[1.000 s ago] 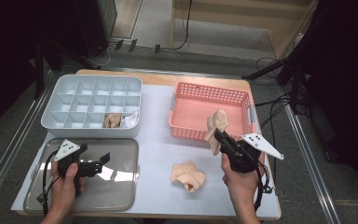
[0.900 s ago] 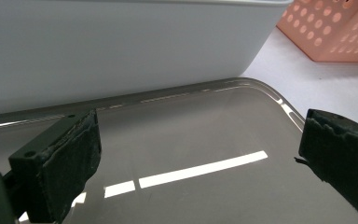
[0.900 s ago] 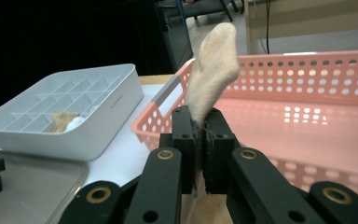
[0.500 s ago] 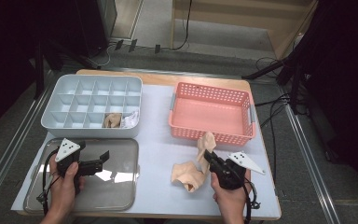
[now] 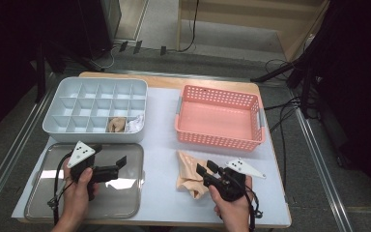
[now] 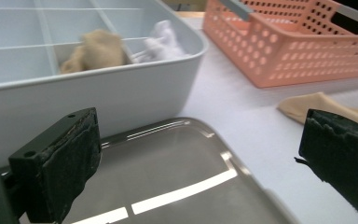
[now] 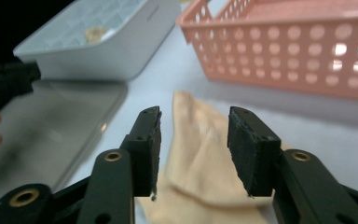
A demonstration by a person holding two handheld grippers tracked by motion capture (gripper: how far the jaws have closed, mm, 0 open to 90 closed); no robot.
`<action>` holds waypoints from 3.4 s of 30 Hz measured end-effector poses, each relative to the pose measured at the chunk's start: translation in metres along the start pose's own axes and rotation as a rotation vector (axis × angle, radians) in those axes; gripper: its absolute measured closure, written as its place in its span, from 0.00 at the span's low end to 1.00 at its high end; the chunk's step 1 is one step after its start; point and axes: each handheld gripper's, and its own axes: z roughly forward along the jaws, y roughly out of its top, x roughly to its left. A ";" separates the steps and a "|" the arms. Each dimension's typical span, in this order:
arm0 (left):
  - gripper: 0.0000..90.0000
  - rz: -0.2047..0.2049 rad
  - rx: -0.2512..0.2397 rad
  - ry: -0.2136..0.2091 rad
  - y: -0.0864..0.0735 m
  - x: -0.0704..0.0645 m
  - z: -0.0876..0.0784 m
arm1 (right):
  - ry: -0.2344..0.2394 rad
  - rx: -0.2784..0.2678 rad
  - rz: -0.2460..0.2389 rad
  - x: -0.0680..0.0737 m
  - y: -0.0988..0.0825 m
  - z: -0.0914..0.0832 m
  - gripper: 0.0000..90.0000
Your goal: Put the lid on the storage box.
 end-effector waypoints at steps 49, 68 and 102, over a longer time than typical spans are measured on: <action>0.00 0.015 0.035 -0.126 -0.001 -0.040 0.023 | -0.187 -0.069 0.295 -0.082 -0.022 -0.035 0.85; 0.00 0.029 0.054 -0.145 -0.004 -0.047 0.028 | -0.053 0.164 -0.037 0.040 -0.027 0.057 0.68; 0.05 0.034 0.100 -0.124 -0.007 -0.065 0.035 | -0.233 0.215 -0.205 0.052 -0.040 0.079 0.65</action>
